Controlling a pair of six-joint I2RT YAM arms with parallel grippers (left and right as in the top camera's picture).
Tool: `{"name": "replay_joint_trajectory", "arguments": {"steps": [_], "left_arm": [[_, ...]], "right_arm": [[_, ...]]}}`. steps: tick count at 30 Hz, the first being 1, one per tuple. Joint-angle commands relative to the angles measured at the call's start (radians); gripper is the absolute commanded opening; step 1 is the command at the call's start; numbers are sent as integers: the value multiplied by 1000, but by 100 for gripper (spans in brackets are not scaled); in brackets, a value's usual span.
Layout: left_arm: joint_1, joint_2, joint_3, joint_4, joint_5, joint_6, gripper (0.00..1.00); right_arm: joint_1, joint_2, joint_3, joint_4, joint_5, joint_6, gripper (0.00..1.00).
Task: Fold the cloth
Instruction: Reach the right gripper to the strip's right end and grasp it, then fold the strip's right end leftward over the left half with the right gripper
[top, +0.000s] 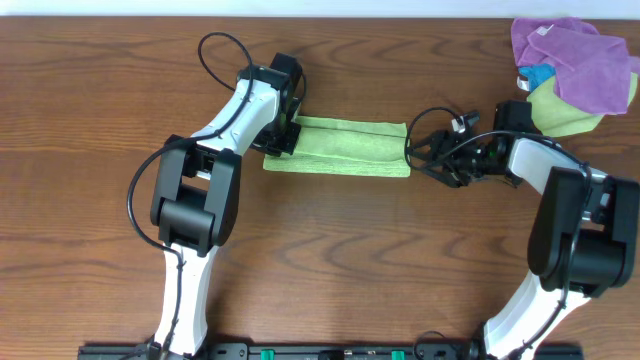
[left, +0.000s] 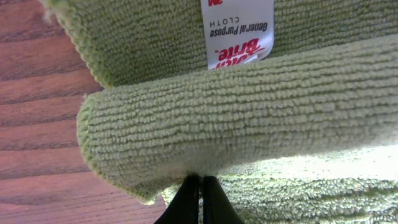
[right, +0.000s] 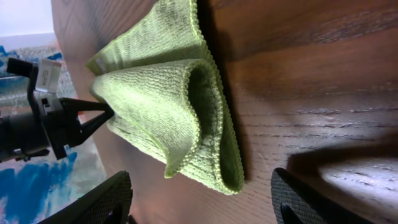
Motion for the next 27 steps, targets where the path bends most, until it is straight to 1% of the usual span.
{"name": "replay_joint_trajectory", "arguments": {"steps": [1, 7, 16, 22, 24, 25, 27], "left_arm": [[-12, 24, -40, -4, 62, -3, 6], [-12, 24, -40, 5, 79, -3, 6], [-12, 24, -40, 5, 79, 4, 6], [-13, 24, -40, 8, 79, 4, 6], [-13, 24, -40, 7, 79, 4, 6], [-13, 24, -40, 7, 79, 4, 6], [-13, 24, -40, 7, 79, 4, 6]], "right_arm": [[11, 6, 14, 0, 19, -32, 72], [24, 59, 14, 24, 14, -31, 71], [72, 168, 14, 146, -58, 56, 70], [109, 174, 14, 155, -68, 56, 71], [120, 174, 14, 157, -68, 56, 68], [123, 174, 14, 158, -68, 56, 65], [124, 174, 14, 161, -63, 58, 55]]}}
